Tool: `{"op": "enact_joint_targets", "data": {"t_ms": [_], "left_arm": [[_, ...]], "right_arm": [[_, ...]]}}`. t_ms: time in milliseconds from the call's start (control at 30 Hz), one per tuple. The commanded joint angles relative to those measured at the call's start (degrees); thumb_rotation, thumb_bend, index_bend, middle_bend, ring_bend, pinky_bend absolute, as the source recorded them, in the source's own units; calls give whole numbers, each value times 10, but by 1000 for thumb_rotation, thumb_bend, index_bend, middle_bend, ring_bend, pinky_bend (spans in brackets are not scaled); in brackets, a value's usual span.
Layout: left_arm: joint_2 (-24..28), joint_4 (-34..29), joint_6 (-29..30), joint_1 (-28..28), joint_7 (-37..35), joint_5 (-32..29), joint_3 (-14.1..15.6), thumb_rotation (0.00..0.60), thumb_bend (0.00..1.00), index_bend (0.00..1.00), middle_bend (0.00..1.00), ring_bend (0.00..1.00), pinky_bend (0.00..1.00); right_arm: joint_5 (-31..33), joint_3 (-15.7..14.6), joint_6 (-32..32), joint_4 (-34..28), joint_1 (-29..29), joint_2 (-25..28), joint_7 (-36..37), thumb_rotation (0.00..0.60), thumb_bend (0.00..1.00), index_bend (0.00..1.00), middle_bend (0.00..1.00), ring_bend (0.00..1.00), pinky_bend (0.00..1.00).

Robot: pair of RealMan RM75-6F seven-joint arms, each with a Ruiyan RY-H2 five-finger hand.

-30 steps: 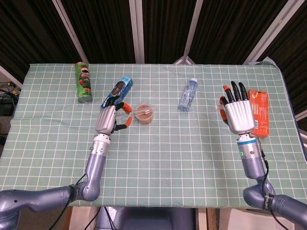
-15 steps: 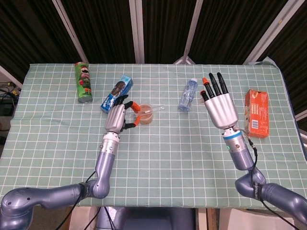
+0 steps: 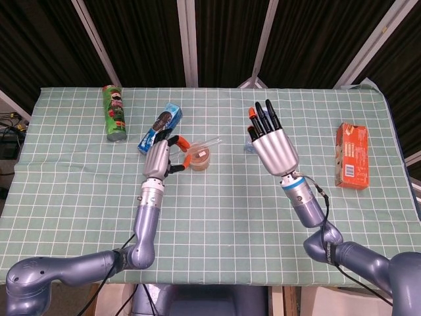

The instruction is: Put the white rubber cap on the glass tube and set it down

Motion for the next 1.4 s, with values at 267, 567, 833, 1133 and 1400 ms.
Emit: {"op": "enact_joint_targets", "data": {"t_ms": [267, 567, 833, 1133, 1400], "left_arm": [[-12, 18, -7, -9, 5, -19, -10, 600, 775, 544, 498, 101, 0], [-27, 29, -9, -23, 11, -25, -17, 600, 775, 544, 498, 101, 0], [-48, 32, -2, -38, 20, -37, -27, 600, 775, 544, 498, 101, 0], [-62, 37, 10, -48, 23, -36, -35, 600, 776, 544, 499, 103, 0], [-75, 40, 15, -54, 22, -41, -43, 600, 777, 544, 500, 108, 0]], "right_arm": [[13, 9, -13, 27, 22, -27, -13, 600, 482, 644, 229, 103, 88], [17, 8, -14, 41, 32, -39, -8, 600, 483, 651, 229, 103, 88], [18, 4, -11, 42, 33, -40, -2, 600, 484, 652, 229, 103, 88], [20, 1, -6, 41, 29, -34, 6, 600, 484, 652, 228, 103, 88], [20, -7, -4, 43, 25, -35, 12, 600, 486, 652, 229, 103, 88]]}}
